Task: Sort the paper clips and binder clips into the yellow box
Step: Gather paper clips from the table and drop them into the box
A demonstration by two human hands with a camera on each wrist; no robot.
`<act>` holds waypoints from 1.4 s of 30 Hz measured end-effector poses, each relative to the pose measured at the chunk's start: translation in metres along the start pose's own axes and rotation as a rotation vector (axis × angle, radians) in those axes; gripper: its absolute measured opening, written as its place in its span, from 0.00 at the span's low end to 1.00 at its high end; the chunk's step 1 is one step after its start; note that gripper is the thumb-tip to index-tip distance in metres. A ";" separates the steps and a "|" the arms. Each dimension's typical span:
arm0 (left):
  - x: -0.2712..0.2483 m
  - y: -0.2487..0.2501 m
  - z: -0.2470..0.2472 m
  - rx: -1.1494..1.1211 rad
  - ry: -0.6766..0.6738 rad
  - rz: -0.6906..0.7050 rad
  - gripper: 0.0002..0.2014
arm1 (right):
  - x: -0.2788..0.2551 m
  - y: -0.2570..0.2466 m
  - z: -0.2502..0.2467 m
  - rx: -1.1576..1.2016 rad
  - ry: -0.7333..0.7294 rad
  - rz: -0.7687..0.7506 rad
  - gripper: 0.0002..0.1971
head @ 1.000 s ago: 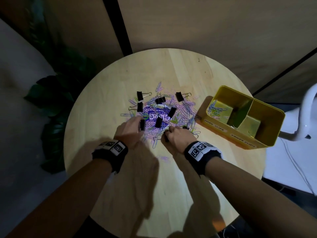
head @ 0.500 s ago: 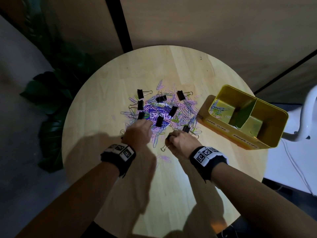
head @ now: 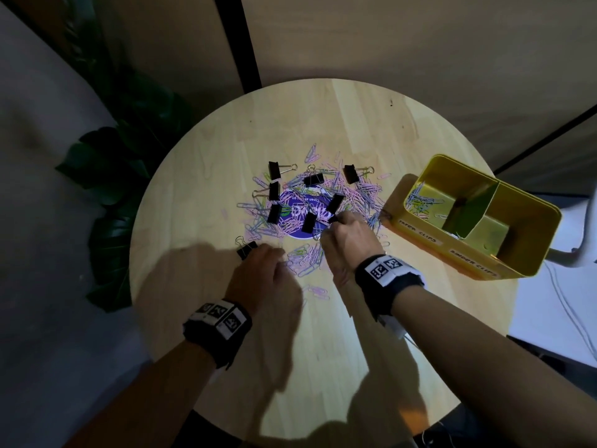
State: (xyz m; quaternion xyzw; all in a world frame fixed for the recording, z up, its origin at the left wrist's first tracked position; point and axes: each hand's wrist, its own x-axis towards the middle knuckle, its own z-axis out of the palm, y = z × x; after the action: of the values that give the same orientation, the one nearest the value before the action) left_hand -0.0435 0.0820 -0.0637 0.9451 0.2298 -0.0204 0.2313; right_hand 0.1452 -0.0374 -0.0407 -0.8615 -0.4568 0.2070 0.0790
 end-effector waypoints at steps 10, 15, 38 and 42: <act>-0.008 0.019 0.000 -0.060 -0.081 -0.193 0.21 | -0.055 -0.031 0.035 -0.006 -0.064 -0.006 0.31; -0.002 0.029 0.005 0.118 -0.145 -0.073 0.27 | -0.038 -0.047 0.034 -0.037 -0.132 0.044 0.31; 0.027 0.002 -0.043 -0.650 -0.011 -0.209 0.04 | -0.048 -0.006 0.011 0.789 0.084 0.284 0.11; 0.034 0.009 -0.071 -0.848 -0.099 -0.329 0.13 | -0.056 -0.002 -0.009 0.948 0.178 0.291 0.11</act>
State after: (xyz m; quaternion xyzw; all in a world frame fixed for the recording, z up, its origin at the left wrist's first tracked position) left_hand -0.0142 0.1210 -0.0011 0.7159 0.3535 -0.0061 0.6021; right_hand 0.1195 -0.0811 -0.0162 -0.8001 -0.1792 0.3263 0.4704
